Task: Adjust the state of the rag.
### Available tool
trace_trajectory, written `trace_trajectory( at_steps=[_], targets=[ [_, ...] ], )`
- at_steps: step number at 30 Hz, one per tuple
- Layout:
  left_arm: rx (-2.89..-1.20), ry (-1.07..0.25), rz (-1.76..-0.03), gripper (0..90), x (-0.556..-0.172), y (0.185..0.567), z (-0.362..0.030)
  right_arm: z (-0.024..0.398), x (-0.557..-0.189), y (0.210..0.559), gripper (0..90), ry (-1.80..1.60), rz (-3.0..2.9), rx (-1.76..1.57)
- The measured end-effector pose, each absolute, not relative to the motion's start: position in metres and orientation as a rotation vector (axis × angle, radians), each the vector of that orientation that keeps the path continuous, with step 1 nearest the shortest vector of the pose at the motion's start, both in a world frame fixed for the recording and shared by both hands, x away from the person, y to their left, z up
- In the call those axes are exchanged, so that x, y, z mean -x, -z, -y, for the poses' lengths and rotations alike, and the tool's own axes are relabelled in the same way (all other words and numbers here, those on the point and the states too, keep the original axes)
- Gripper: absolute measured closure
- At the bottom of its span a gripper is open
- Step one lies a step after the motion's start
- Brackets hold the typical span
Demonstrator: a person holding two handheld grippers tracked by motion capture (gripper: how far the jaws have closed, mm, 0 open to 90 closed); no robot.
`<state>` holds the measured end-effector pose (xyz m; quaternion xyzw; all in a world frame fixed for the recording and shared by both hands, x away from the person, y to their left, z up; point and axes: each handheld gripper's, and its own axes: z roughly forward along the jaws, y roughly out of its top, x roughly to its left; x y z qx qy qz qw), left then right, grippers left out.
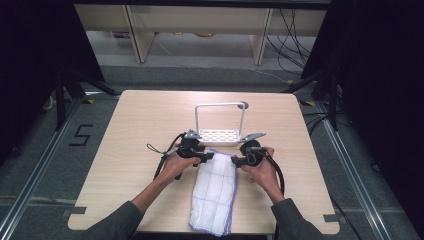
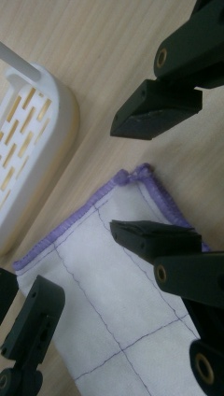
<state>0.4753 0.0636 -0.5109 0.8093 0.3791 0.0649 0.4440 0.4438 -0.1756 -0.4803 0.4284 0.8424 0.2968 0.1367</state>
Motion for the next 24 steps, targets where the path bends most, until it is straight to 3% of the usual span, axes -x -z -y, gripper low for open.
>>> trace_trajectory(
  at_steps=[2,10,17,24],
  targets=[
    [-2.029,-0.163,-0.915,48.9,-0.477,0.511,-0.063,0.176,-0.444,0.481,48.0,-0.859,-2.442,-1.240],
    [-2.103,-0.196,-0.854,75.2,-0.476,0.517,-0.060,0.180,-0.447,0.480,44.3,-0.870,-2.417,-1.282],
    [-2.099,-0.211,-0.844,81.6,-0.474,0.517,-0.061,0.176,-0.451,0.487,40.6,-0.874,-2.434,-1.311],
    [-2.086,-0.211,-0.856,81.8,-0.473,0.517,-0.062,0.174,-0.453,0.496,41.8,-0.822,-2.472,-1.323]
  ],
)
